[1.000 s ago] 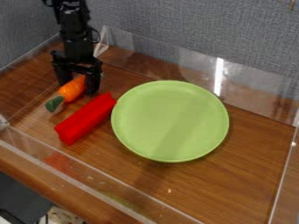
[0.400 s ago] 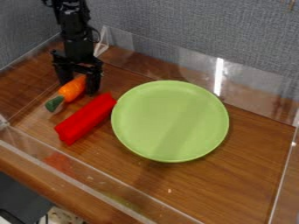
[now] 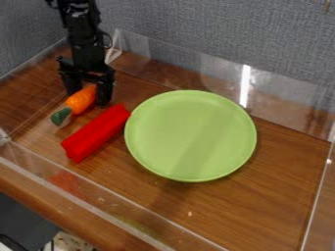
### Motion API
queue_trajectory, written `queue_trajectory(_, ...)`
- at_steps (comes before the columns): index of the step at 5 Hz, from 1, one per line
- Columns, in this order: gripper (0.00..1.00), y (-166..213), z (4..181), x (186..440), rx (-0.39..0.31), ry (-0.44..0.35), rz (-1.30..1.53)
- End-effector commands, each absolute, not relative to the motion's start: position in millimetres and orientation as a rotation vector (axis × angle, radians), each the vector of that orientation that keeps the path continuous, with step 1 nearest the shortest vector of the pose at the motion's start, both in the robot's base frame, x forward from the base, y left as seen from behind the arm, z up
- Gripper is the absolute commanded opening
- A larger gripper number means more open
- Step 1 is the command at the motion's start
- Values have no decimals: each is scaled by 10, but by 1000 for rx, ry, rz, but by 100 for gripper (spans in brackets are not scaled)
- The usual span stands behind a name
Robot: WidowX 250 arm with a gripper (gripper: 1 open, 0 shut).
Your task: Put the carrot on the green plate
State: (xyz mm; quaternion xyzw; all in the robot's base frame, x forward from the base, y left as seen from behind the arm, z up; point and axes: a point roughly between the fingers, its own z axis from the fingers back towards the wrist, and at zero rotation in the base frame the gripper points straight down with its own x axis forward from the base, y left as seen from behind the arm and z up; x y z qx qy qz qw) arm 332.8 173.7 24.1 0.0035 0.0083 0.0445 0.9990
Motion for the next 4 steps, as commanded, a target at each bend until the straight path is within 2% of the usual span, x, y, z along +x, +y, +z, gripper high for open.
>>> queue_trajectory(1,0,1780,515,3366,44,-53,100)
queue_trajectory(2,0,1747,713,3343,47,-83,114)
queue_trajectory(4,0,1450,1507,3296,64,-203,140)
